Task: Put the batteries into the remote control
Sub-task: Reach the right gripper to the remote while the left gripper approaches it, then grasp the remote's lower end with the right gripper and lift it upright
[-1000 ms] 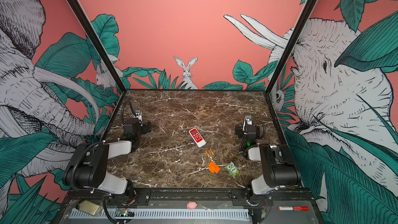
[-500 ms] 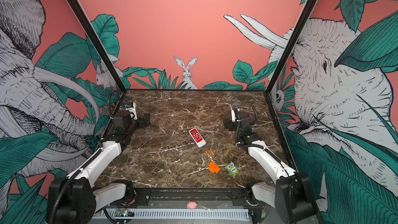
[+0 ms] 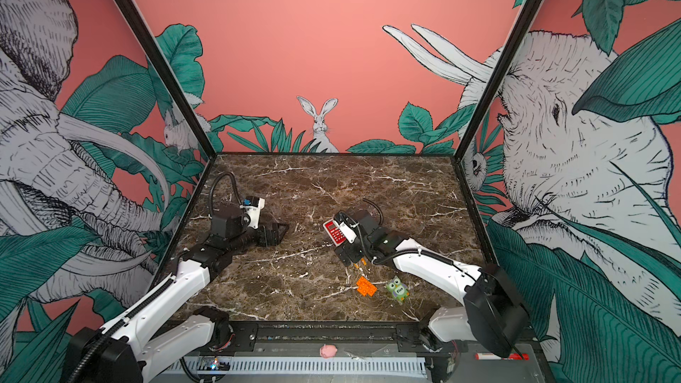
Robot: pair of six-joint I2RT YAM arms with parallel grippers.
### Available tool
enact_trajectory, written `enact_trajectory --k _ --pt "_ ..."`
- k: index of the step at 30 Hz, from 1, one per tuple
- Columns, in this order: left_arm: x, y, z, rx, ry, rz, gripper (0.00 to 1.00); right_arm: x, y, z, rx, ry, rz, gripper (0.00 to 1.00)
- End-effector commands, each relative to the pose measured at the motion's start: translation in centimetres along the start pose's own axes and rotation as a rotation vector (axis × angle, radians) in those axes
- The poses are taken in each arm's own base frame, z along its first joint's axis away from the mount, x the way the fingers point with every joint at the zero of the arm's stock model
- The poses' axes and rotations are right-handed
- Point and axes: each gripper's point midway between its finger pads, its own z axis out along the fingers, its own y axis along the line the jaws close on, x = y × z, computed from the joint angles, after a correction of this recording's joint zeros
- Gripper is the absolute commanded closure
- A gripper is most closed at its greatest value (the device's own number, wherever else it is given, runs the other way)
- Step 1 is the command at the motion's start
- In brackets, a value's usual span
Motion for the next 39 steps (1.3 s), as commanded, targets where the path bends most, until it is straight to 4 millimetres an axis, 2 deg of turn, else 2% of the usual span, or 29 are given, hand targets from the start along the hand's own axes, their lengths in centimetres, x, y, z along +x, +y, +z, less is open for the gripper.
enact_trajectory --k 1,5,12,15,22,26,29,39 --pt "0.6 -1.5 -0.1 0.085 0.008 -0.031 0.01 -0.3 0.9 0.9 -0.038 0.022 0.018 0.01" --pt "0.7 -2.1 0.0 0.121 -0.002 -0.025 0.00 -0.1 0.6 2.4 -0.023 0.049 0.023 0.00" --pt "1.1 -2.7 0.2 0.156 -0.002 -0.015 0.00 -0.9 0.3 4.6 -0.013 0.061 0.042 0.00" --pt "1.1 -2.9 0.2 0.163 -0.003 -0.004 0.00 -0.2 0.0 5.8 0.002 0.099 0.045 0.01" --pt "1.4 -2.8 0.7 0.165 0.007 0.007 0.01 0.1 -0.4 7.0 0.027 0.126 0.048 0.03" --pt "1.9 -2.9 1.1 0.168 0.022 0.015 0.00 0.3 -0.6 7.4 0.037 0.131 0.053 0.12" --pt "2.0 -3.0 1.2 0.172 0.021 0.022 0.00 0.5 -0.7 7.6 0.043 0.138 0.053 0.13" --pt "1.9 -4.5 1.2 0.233 0.011 0.056 0.01 1.2 -1.4 8.3 0.061 0.152 0.071 0.20"
